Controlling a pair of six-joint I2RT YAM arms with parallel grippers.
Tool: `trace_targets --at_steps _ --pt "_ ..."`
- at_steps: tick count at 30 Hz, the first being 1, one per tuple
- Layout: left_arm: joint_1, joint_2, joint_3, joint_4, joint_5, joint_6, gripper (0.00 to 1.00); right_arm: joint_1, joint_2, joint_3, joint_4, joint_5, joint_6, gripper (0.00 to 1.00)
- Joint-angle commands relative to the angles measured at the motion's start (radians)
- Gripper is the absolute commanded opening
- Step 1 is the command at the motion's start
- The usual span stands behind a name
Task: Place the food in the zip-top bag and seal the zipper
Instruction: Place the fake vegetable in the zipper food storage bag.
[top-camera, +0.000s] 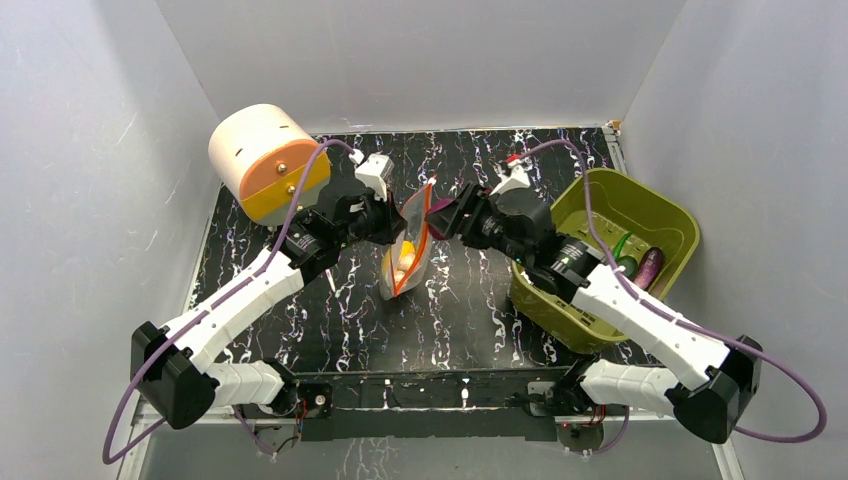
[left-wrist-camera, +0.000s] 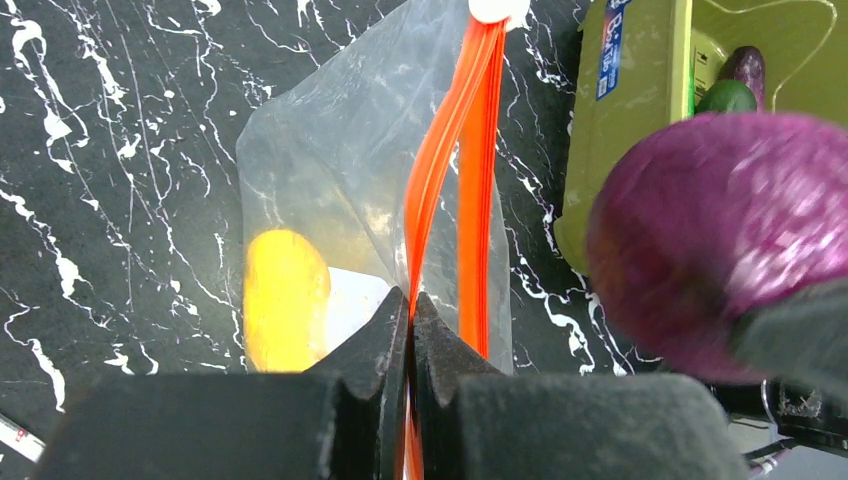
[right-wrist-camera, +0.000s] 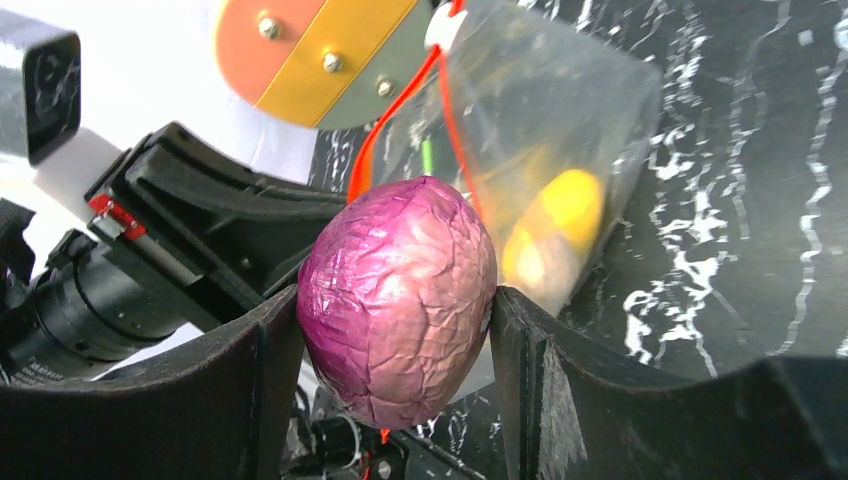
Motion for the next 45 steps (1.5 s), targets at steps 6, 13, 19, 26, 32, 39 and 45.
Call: trace_targets --at_steps 6,13,19,26,32,39,45 --pt "-0.005 -0.043 0.026 -0.040 0.077 -0.043 0.00 0.090 0.082 -0.003 0.205 -0.005 0.098 0.48" --pt "-0.005 -0.118 -0.001 0.008 0.111 -0.103 0.00 0.099 0.093 -0.046 0.211 0.088 0.118 0.49" --pt "-0.005 -0.131 -0.002 -0.007 0.113 -0.111 0.00 0.099 0.090 -0.088 0.187 0.139 0.150 0.50" --pt "-0.005 -0.131 -0.012 -0.003 0.128 -0.119 0.00 0.099 0.117 -0.079 0.144 0.160 0.130 0.51" --pt "-0.005 -0.144 -0.028 0.004 0.124 -0.125 0.00 0.099 0.135 -0.052 0.122 0.162 0.104 0.54" --pt "-0.005 -0.156 -0.046 0.006 0.110 -0.116 0.00 0.099 0.176 0.020 0.104 0.153 0.072 0.66" --pt "-0.005 -0.149 -0.046 -0.025 0.085 -0.092 0.00 0.099 0.173 0.048 0.106 0.121 0.037 0.70"
